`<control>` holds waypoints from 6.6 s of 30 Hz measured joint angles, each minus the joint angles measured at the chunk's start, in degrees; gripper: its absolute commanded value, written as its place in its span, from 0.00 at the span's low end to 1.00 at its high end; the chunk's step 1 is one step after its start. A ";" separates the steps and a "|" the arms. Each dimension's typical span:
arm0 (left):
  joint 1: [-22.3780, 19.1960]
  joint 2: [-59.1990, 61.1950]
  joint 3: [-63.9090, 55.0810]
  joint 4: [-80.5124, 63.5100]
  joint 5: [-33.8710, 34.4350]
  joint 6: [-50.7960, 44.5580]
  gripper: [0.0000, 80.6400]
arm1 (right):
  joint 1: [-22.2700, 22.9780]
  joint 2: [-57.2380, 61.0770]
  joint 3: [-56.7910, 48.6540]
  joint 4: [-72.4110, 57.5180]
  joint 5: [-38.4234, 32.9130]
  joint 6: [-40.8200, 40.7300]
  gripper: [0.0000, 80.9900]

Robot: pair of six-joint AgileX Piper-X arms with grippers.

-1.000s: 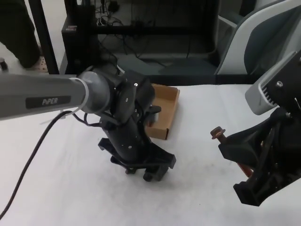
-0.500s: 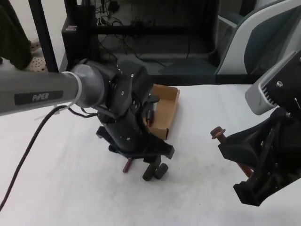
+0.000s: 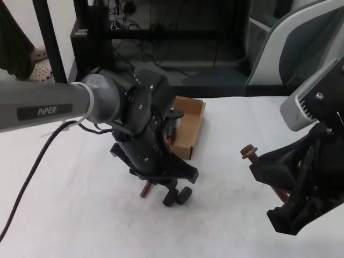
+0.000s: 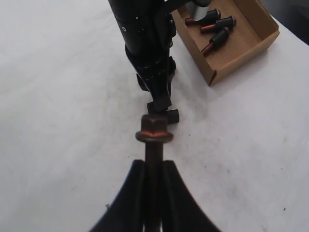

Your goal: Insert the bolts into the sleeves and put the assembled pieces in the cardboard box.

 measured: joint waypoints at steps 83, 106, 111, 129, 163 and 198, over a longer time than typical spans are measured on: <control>0.35 2.71 1.94 -1.28 8.08 0.33 0.02 | 0.00 0.00 0.00 0.00 1.07 -0.22 0.01; 0.23 -19.52 13.21 -1.36 4.27 3.25 0.02 | 0.00 0.00 0.00 -2.42 2.30 7.10 0.01; 0.23 -32.08 25.37 -10.22 9.06 2.87 0.02 | 0.00 0.00 0.00 -8.60 2.30 10.61 0.01; 3.80 -54.38 45.70 -41.99 29.17 -7.26 0.02 | 0.00 14.55 0.09 -42.32 -4.78 30.97 0.01; 8.04 -54.45 46.08 -51.20 32.86 -12.35 0.02 | 0.00 15.47 0.14 -50.26 -11.34 33.94 0.01; 8.04 -54.45 46.08 -54.15 31.68 -16.35 0.02 | 2.17 15.47 0.14 -51.33 -3.86 34.77 0.01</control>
